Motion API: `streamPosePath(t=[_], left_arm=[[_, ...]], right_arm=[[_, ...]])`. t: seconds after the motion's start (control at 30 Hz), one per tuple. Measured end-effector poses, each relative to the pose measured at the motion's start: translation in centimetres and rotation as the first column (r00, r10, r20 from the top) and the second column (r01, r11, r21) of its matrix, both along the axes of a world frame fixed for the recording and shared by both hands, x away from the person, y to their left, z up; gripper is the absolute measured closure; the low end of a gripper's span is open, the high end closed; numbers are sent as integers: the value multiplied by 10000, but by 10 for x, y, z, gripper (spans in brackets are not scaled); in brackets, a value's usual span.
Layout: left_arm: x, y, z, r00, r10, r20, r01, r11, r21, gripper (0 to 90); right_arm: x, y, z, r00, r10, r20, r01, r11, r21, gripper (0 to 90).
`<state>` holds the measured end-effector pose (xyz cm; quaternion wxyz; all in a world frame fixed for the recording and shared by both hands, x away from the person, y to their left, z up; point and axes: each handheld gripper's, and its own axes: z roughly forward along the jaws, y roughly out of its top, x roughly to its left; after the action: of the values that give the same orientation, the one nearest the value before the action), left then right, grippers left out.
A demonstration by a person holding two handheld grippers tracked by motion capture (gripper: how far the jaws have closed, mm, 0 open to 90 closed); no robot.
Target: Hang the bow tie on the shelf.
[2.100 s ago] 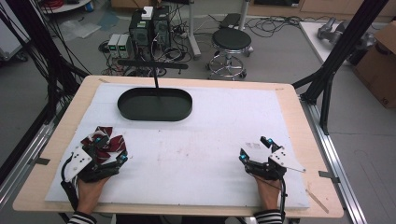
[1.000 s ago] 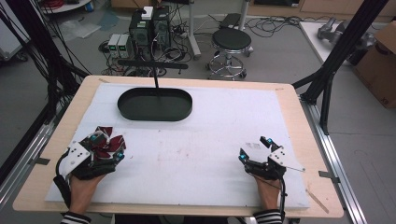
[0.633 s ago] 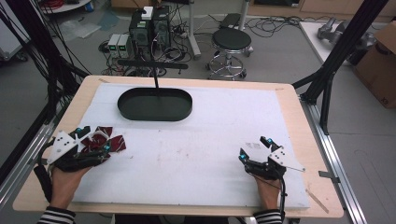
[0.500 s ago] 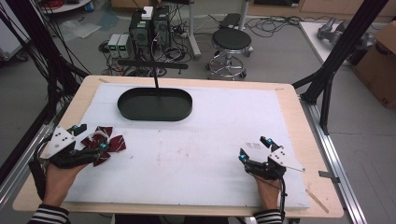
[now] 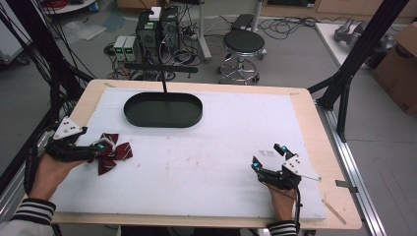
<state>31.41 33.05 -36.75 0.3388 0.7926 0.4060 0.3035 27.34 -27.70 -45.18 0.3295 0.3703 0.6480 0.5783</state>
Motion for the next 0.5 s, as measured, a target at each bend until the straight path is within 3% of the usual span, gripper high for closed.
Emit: streamPosePath(t=[0.27, 0.5], left_arm=[[19, 5, -3, 9943, 509, -932, -486, 9985, 267, 294], [36, 10, -5, 9733, 968, -2083, -929, 9953, 284, 348]], right_arm=[[0, 0, 0, 10000, 0, 4, 0, 10000, -9, 80], [0, 0, 0, 10000, -1, 31, 2, 10000, -45, 80]])
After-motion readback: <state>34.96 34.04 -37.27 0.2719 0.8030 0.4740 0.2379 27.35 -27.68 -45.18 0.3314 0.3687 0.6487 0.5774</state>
